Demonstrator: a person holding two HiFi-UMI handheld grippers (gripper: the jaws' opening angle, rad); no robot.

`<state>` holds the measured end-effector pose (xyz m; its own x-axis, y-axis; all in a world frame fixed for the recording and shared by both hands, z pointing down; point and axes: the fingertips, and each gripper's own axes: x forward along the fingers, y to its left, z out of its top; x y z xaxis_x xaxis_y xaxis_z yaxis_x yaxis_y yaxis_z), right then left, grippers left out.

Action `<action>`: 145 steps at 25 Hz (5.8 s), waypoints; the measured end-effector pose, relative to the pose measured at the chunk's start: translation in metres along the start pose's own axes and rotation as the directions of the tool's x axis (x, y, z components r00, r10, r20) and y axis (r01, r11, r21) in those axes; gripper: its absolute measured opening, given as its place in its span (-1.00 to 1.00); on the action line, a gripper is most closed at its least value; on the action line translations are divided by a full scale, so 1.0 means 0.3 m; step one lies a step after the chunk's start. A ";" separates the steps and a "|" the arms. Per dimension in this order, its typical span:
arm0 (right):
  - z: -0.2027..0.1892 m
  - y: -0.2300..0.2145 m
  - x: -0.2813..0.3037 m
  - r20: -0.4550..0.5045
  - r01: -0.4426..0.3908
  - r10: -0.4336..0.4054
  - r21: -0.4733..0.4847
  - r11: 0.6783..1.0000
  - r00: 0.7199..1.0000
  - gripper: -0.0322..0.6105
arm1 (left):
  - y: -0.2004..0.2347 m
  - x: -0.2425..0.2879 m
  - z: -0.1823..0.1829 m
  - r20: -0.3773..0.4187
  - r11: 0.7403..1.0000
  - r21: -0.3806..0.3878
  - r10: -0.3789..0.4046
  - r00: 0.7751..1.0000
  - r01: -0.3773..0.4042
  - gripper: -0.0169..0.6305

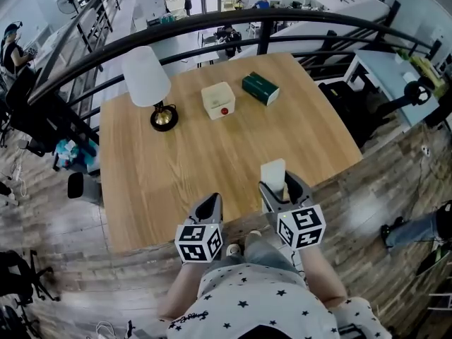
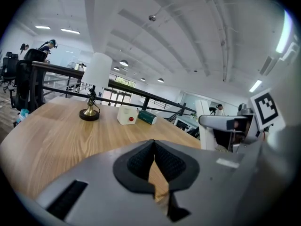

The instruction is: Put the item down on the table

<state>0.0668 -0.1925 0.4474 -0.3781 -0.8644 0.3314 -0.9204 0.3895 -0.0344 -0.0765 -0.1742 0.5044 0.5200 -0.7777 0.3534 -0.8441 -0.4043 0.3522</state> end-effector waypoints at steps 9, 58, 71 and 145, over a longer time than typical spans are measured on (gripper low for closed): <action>-0.044 -0.090 0.232 -0.089 -0.054 0.051 -0.036 0.998 0.995 -0.04 | 0.097 0.140 0.040 -0.019 0.998 -0.027 0.057 0.998 -0.057 -0.91; -0.508 -0.204 0.882 -0.625 -0.329 0.138 -0.200 0.923 0.768 -0.03 | 0.243 0.427 0.104 -0.056 0.985 -0.070 0.154 0.986 -0.158 -0.91; -0.495 -0.127 0.677 -0.513 -0.192 0.047 -0.234 0.953 0.857 0.18 | 0.174 0.190 0.032 -0.029 0.989 -0.059 0.137 0.990 -0.138 -0.91; -0.272 0.284 -0.739 0.071 -0.252 0.259 -0.092 0.963 0.963 -0.92 | -0.517 -0.546 -0.452 0.033 0.993 -0.018 0.118 0.992 -0.118 -0.91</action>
<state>0.0803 0.0582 0.4478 -0.6095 -0.7545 0.2436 -0.7822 0.6223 -0.0297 -0.0132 0.0812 0.5093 0.4117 -0.8354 0.3640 -0.8970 -0.3010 0.3237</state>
